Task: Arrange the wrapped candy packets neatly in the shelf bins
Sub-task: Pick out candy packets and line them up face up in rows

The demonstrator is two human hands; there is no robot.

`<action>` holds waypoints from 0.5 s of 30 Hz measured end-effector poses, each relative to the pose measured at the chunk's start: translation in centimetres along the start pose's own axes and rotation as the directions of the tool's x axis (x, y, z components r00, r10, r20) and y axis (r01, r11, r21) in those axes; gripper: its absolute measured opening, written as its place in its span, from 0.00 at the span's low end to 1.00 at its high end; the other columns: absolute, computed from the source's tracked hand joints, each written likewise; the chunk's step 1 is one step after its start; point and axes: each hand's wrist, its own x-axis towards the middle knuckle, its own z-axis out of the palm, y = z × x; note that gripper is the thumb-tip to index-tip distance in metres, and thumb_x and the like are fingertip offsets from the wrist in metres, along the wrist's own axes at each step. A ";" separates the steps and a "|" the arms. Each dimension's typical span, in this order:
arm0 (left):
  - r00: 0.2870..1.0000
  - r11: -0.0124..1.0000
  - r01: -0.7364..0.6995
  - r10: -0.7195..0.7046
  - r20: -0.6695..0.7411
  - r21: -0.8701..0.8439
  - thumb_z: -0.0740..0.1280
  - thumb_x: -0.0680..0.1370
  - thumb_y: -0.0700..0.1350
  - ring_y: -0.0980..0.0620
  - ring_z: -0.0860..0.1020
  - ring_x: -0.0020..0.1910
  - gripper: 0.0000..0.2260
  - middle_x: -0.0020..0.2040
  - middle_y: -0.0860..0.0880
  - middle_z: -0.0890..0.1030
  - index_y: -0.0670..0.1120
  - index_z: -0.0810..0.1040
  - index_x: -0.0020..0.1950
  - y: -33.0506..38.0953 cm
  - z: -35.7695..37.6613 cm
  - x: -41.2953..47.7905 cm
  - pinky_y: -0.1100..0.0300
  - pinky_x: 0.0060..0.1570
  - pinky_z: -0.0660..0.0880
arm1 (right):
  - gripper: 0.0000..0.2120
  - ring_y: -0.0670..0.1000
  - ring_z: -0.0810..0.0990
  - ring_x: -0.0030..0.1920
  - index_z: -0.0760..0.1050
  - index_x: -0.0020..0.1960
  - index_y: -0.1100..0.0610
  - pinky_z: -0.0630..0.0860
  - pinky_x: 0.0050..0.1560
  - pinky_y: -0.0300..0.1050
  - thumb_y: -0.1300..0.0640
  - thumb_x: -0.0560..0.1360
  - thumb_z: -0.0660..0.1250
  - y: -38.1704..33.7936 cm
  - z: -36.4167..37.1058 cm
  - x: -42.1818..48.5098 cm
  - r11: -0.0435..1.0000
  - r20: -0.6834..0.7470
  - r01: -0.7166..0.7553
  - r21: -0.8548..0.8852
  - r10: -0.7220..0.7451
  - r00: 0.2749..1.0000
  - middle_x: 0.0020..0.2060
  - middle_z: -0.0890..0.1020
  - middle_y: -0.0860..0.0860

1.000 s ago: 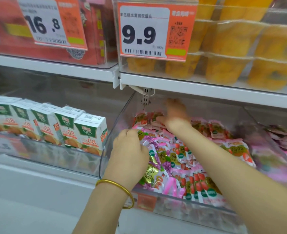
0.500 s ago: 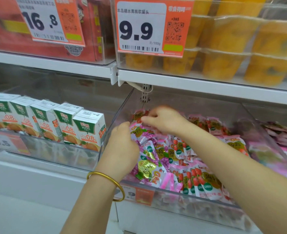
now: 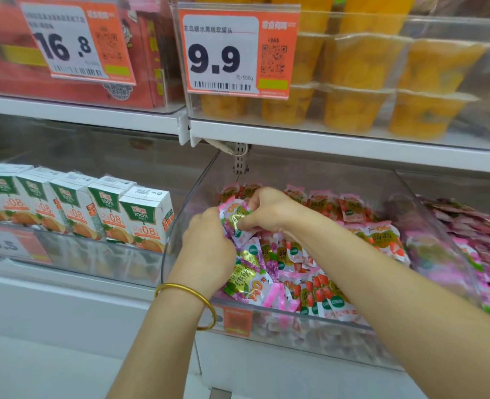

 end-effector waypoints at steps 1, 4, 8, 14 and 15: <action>1.000 1.000 -0.002 0.002 0.006 0.011 0.56 0.76 0.33 0.37 0.71 0.60 0.23 0.69 0.40 0.64 0.43 0.61 0.72 0.0 0.1 0.1 0.43 0.58 0.71 | 0.12 0.53 0.80 0.39 0.70 0.47 0.60 0.78 0.40 0.46 0.62 0.69 0.73 0.2 -0.2 0.0 0.999 -0.018 -0.016 0.048 0.016 1.000 0.38 0.78 0.55; 1.000 1.000 0.002 -0.002 -0.001 0.026 0.56 0.78 0.35 0.40 0.66 0.66 0.23 0.70 0.41 0.63 0.43 0.60 0.72 0.0 0.1 -0.1 0.47 0.64 0.67 | 0.18 0.61 0.83 0.48 0.70 0.57 0.64 0.80 0.50 0.58 0.62 0.70 0.72 1.4 -1.5 -0.4 0.971 -0.114 -0.080 0.225 0.108 0.988 0.47 0.81 0.61; 0.988 0.995 -0.077 0.084 -0.130 0.060 0.58 0.77 0.36 0.42 0.65 0.68 0.21 0.68 0.42 0.68 0.43 0.66 0.70 0.4 -0.1 -0.1 0.51 0.65 0.63 | 0.14 0.56 0.81 0.40 0.69 0.55 0.64 0.82 0.46 0.55 0.65 0.72 0.69 3.1 -3.9 -2.5 0.893 -0.173 -0.087 0.441 0.180 0.968 0.41 0.79 0.59; 0.977 0.859 -0.206 0.206 -0.051 -0.468 0.64 0.77 0.46 0.54 0.77 0.52 0.17 0.59 0.51 0.76 0.49 0.69 0.66 4.7 1.2 -2.4 0.57 0.55 0.75 | 0.10 0.55 0.78 0.37 0.68 0.49 0.61 0.80 0.38 0.51 0.70 0.73 0.66 4.5 -6.4 -8.9 0.703 -0.105 0.032 0.710 0.061 0.993 0.39 0.76 0.61; 0.971 0.819 -0.198 0.237 0.003 -0.538 0.65 0.76 0.47 0.55 0.79 0.50 0.15 0.55 0.53 0.78 0.52 0.70 0.63 5.6 1.7 -2.9 0.57 0.53 0.77 | 0.09 0.53 0.77 0.34 0.68 0.48 0.61 0.80 0.34 0.48 0.71 0.73 0.65 4.8 -6.8 -10.1 0.680 -0.111 0.054 0.731 0.040 0.993 0.36 0.76 0.60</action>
